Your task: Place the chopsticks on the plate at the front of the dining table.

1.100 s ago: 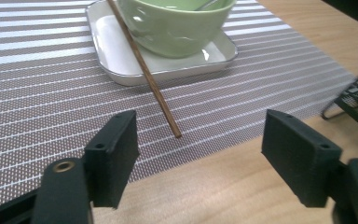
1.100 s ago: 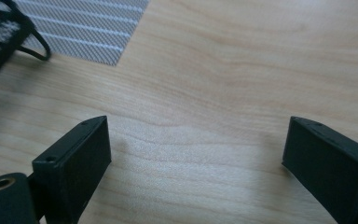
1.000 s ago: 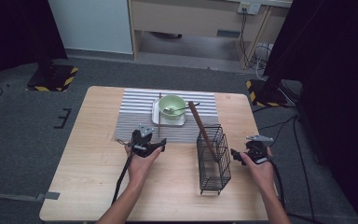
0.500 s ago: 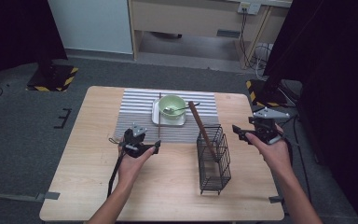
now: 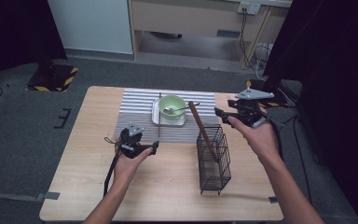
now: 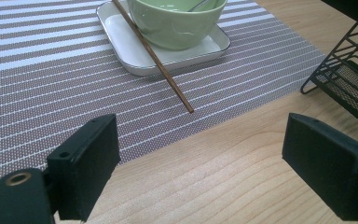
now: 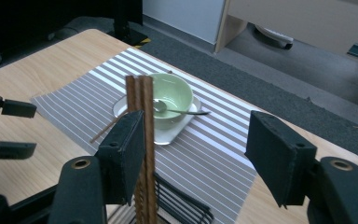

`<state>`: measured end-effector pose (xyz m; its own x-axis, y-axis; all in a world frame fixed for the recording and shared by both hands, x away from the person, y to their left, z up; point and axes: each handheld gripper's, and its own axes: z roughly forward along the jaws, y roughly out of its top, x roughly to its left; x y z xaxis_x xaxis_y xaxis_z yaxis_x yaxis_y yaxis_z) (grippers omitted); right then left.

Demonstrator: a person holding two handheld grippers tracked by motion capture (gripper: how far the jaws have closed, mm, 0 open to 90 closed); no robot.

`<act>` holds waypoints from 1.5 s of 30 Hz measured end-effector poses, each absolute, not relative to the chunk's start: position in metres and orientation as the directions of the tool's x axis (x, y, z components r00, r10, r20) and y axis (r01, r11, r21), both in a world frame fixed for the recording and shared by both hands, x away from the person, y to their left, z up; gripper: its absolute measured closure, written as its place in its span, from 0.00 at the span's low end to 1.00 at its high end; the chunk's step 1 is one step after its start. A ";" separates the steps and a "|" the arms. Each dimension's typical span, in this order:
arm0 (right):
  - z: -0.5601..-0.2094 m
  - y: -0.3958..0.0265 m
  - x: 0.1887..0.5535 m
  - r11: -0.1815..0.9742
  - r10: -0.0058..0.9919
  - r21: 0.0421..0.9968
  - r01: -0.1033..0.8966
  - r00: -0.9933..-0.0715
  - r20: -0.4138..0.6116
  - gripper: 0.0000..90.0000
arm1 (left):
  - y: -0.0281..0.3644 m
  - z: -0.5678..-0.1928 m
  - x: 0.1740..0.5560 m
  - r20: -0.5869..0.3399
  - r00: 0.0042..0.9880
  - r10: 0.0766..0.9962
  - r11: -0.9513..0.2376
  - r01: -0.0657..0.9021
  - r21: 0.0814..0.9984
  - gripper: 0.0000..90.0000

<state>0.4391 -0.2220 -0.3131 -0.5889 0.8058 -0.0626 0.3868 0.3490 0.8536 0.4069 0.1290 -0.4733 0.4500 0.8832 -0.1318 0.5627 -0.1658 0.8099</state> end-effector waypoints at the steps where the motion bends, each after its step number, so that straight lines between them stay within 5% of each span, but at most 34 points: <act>1: -0.313 -0.217 0.440 0.350 0.805 0.854 0.385 -0.590 -0.064 0.41 | 0.129 -0.473 0.406 -0.127 0.453 0.882 -0.171 0.560 0.811 0.11; 31: -0.361 -0.136 0.473 0.436 0.813 0.785 0.440 -0.567 -0.133 0.44 | 0.134 -0.490 0.395 -0.143 0.470 0.871 -0.184 0.583 0.792 0.11; 45: -0.374 -0.132 0.478 0.453 0.816 0.766 0.456 -0.558 -0.151 0.69 | 0.147 -0.487 0.394 -0.163 0.450 0.878 -0.152 0.586 0.796 0.13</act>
